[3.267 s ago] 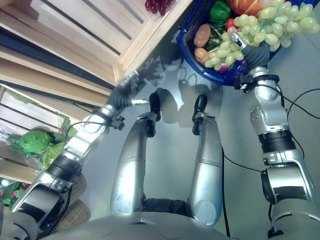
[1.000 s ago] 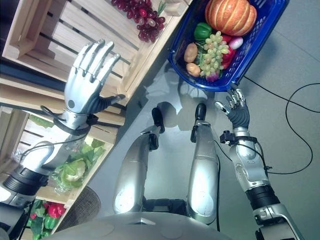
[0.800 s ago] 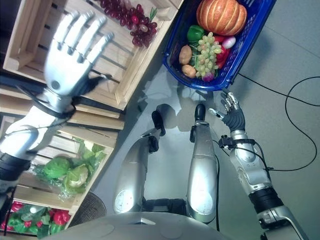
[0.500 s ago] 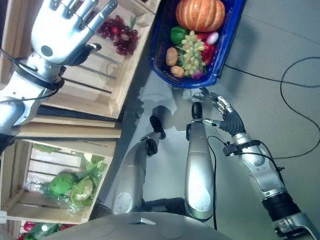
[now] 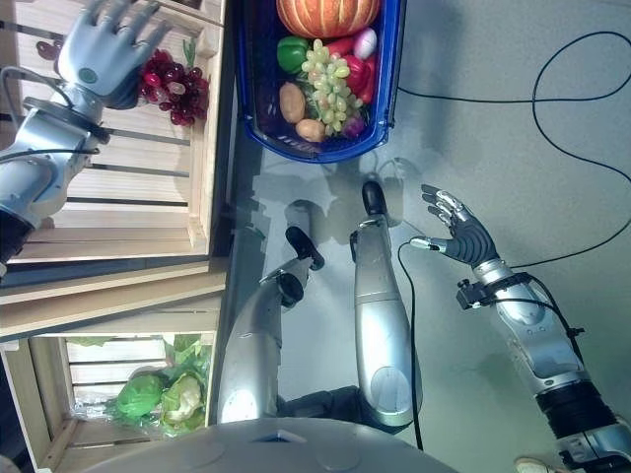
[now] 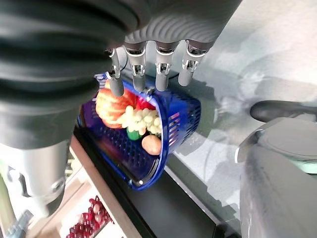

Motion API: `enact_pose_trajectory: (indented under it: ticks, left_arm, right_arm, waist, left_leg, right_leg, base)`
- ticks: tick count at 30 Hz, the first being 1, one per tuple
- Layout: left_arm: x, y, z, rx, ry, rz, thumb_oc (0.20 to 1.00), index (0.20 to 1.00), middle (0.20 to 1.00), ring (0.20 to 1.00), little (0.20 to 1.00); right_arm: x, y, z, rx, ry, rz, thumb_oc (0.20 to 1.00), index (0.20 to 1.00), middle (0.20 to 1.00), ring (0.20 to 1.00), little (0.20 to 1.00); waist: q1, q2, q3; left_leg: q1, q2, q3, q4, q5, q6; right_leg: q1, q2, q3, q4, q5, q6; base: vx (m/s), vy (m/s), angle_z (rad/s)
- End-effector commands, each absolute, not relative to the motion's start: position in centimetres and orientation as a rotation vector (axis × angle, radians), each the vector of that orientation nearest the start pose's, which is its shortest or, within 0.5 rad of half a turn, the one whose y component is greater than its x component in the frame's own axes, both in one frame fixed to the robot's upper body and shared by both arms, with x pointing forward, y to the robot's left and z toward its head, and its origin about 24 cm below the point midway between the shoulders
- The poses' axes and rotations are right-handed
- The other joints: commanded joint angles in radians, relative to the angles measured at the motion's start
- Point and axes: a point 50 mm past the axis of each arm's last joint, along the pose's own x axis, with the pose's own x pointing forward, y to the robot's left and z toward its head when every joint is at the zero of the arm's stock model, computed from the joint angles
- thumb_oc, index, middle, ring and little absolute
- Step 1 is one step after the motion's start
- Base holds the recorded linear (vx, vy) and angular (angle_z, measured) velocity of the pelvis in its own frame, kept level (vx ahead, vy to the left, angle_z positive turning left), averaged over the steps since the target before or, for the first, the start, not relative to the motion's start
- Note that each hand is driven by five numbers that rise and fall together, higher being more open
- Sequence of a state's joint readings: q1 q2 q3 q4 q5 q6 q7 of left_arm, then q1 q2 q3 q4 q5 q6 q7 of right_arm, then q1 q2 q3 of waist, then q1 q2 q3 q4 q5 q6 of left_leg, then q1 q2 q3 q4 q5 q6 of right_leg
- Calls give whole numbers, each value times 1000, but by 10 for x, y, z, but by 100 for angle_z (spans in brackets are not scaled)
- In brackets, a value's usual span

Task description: Pick up fruits and vegetables into the basket

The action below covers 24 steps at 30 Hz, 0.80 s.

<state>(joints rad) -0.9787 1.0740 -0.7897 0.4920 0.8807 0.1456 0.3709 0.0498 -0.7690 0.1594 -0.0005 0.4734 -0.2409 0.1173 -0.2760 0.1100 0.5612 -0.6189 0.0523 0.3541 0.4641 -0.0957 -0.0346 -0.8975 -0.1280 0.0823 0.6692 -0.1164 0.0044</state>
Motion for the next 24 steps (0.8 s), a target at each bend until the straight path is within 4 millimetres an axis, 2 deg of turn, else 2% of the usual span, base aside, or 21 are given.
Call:
enact_pose_trajectory:
  ticks: [1,6,10,17,24]
  left_arm:
    - [358,294,231,2140,-300,436,1000,1000,1000,1000,1000]
    - [358,313,217,2144,-177,466,1000,1000,1000,1000,1000]
    - [356,323,216,2170,-125,533,1000,1000,1000,1000,1000]
    - [355,331,229,2156,-131,694,1000,1000,1000,1000,1000]
    - [355,330,256,2160,-186,883,1000,1000,1000,1000,1000]
  right_arm:
    - [236,-248,96,-239,-139,255,1000,1000,1000,1000,1000]
    - [241,-251,105,-244,-183,216,1000,1000,1000,1000,1000]
    - [245,-251,116,-236,-236,204,1000,1000,1000,1000,1000]
    - [249,-250,130,-231,-319,175,1000,1000,1000,1000,1000]
    - [255,-250,141,-264,-377,147,1000,1000,1000,1000,1000]
  waist:
    - [-61,48,-41]
    - [-66,54,-41]
    - [-68,54,-41]
    - [-70,53,-41]
    - [-77,48,-41]
  left_leg:
    - [-98,-27,18,76,-64,29]
    - [-140,-17,24,103,-68,28]
    - [-193,-7,24,140,-78,30]
    - [-259,2,22,182,-89,35]
    - [-312,11,23,221,-100,38]
  right_leg:
    - [-51,51,-33,45,-82,31]
    - [-100,49,-20,72,-83,25]
    - [-159,48,-8,106,-85,20]
    - [-230,53,11,147,-86,15]
    - [-286,62,26,175,-81,14]
  base:
    - [52,53,0]
    - [53,62,-2]
    - [48,67,2]
    - [19,36,-1]
    - [15,40,-1]
